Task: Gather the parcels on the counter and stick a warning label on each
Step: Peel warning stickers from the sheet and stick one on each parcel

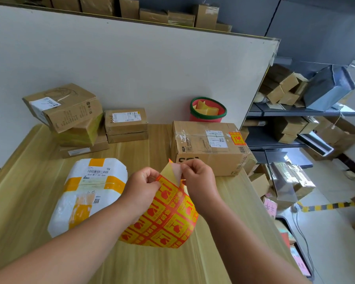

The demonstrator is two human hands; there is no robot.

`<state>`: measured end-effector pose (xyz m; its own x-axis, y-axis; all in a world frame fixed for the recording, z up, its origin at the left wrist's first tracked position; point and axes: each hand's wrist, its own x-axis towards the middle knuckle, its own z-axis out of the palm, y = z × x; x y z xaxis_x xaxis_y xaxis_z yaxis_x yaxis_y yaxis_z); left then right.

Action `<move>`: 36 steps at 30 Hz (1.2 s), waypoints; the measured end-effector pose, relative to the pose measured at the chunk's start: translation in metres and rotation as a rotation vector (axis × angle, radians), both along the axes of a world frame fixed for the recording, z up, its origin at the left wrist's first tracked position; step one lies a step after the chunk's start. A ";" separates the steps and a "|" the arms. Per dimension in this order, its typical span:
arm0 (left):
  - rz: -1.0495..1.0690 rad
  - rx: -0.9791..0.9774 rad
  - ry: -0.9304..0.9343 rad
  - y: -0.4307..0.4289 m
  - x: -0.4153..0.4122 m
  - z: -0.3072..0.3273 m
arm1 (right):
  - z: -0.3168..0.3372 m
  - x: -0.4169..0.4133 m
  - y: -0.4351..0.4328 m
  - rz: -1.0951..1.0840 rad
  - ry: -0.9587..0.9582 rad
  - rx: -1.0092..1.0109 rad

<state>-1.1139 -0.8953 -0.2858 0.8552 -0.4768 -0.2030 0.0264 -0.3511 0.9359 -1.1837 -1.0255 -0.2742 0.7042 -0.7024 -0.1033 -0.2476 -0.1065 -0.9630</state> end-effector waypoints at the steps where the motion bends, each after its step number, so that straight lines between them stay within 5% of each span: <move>1: 0.039 0.005 0.062 -0.001 -0.001 -0.003 | -0.001 0.000 -0.004 -0.031 -0.007 0.034; 5: 0.186 0.089 0.259 -0.002 0.002 -0.015 | -0.004 -0.001 -0.020 -0.130 -0.061 0.063; 10: 0.293 0.200 0.295 -0.002 0.015 -0.022 | -0.003 -0.001 -0.027 -0.213 -0.114 -0.006; 16: 0.169 0.205 0.230 0.007 0.019 -0.010 | -0.011 0.005 -0.004 -0.086 -0.114 -0.115; 23: 0.195 -0.032 0.502 0.030 0.039 0.006 | -0.021 0.008 0.041 0.140 -0.158 -0.354; 29: 0.184 -0.016 0.424 0.060 0.051 0.003 | -0.027 0.018 0.068 0.245 -0.160 -0.407; 36: 0.283 0.006 0.250 0.095 0.063 -0.001 | -0.023 0.030 0.098 0.228 -0.083 -0.073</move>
<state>-1.0512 -0.8008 -0.2865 0.8766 -0.2274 -0.4240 0.3502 -0.3027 0.8864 -1.1535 -0.9273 -0.2969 0.8495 -0.5275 0.0071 -0.1291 -0.2209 -0.9667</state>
